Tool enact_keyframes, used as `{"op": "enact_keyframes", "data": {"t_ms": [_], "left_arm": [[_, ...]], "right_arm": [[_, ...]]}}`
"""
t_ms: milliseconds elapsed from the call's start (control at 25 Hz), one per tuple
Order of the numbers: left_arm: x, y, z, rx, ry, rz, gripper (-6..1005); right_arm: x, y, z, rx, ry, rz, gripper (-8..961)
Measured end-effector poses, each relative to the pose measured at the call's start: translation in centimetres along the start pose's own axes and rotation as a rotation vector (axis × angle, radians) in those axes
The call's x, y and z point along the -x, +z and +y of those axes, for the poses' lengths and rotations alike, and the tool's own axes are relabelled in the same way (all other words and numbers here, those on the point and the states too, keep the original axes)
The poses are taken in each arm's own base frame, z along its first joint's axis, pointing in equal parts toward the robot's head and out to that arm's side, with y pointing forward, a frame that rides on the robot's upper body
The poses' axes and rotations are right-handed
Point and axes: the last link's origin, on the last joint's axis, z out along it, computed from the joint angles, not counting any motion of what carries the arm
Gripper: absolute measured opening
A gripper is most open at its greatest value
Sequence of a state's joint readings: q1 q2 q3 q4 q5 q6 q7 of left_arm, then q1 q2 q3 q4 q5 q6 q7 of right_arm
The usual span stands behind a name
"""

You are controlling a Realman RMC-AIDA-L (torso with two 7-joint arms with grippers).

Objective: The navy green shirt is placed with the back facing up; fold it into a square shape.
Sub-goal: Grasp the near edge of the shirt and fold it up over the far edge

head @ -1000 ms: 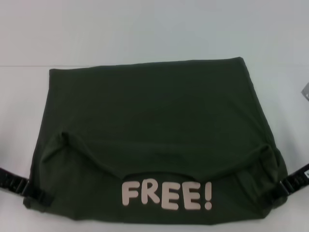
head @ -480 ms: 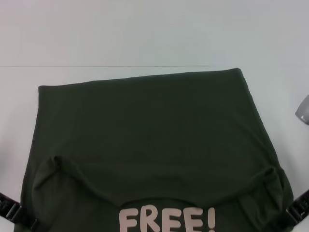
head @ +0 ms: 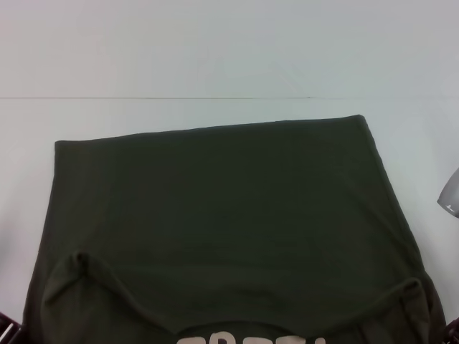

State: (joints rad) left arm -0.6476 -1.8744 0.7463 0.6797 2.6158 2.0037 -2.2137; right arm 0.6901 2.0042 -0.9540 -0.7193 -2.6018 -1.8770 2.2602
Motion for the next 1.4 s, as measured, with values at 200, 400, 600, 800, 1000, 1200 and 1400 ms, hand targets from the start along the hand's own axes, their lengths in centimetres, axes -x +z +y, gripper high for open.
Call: {"op": "enact_keyframes", "data": {"t_ms": [200, 400, 600, 800, 1000, 1200, 1400], "left_arm": [[0.4, 0.1, 0.1, 0.011, 0.0, -0.024, 50], [0.5, 0.2, 0.1, 0.017, 0.006, -0.023, 50], [0.4, 0.1, 0.3, 0.047, 0.022, 0.014, 51], [0.0, -1.0, 0.3, 0.094, 0.008, 0.099, 51], [-0.3, -2.2, 0.2, 0.117, -0.007, 0.2, 51], [-0.5, -3.0, -0.2, 0.116, -0.035, 0.289, 51], [-0.7, -3.8, -0.8, 0.1, -0.075, 0.363, 51]], "right_arm": [[-0.3, 0.0, -0.1, 0.005, -0.001, -0.001, 38], [-0.2, 0.0, -0.1, 0.01, -0.005, -0.012, 39], [-0.1, -0.3, -0.1, 0.042, -0.005, -0.082, 38], [-0.5, -1.4, -0.7, 0.09, 0.025, -0.204, 37], [-0.5, -2.8, -1.4, 0.146, 0.059, -0.337, 39], [-0.1, -3.6, -1.9, 0.157, 0.089, -0.446, 37], [0.7, -4.3, -2.4, 0.163, 0.127, -0.56, 38]]}}
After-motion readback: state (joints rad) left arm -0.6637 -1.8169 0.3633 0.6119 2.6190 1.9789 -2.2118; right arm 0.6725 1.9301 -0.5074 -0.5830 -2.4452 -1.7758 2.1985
